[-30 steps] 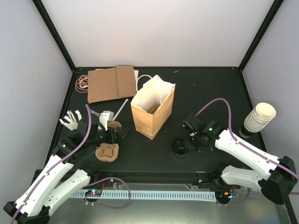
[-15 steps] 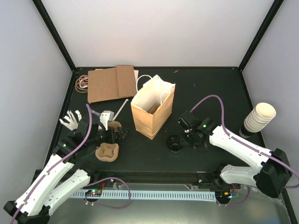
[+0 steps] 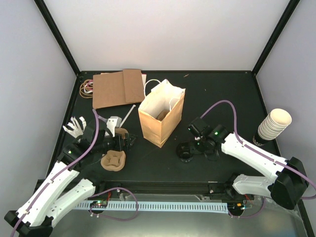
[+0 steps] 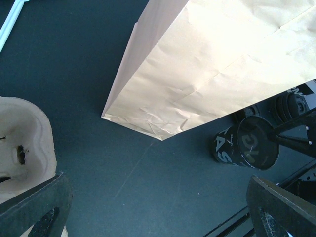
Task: Pack the takeout coffee
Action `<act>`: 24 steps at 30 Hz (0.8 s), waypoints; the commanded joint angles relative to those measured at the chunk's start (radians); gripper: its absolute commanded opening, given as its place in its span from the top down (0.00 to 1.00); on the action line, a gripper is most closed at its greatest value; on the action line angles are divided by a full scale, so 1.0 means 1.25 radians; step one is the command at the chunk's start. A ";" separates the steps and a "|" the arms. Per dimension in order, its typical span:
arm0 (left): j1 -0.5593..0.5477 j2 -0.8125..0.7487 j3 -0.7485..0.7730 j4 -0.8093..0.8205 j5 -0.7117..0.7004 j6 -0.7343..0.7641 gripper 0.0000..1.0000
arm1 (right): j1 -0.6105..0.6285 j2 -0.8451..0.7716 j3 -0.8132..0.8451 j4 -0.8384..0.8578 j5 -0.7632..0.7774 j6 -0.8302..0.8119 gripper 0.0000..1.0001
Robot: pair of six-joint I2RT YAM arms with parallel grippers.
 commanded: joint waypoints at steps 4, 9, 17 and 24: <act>0.004 -0.004 0.032 0.008 0.006 0.014 0.01 | 0.006 -0.012 0.023 -0.019 0.023 -0.016 0.78; 0.004 -0.005 0.038 0.004 0.007 0.016 0.01 | 0.006 -0.029 0.030 -0.035 0.036 -0.021 0.65; 0.005 -0.002 0.056 -0.006 0.014 0.019 0.01 | 0.006 -0.055 0.054 -0.055 0.053 -0.031 0.50; 0.004 -0.002 0.063 -0.015 0.013 0.023 0.01 | 0.005 -0.077 0.108 -0.096 0.107 -0.048 0.40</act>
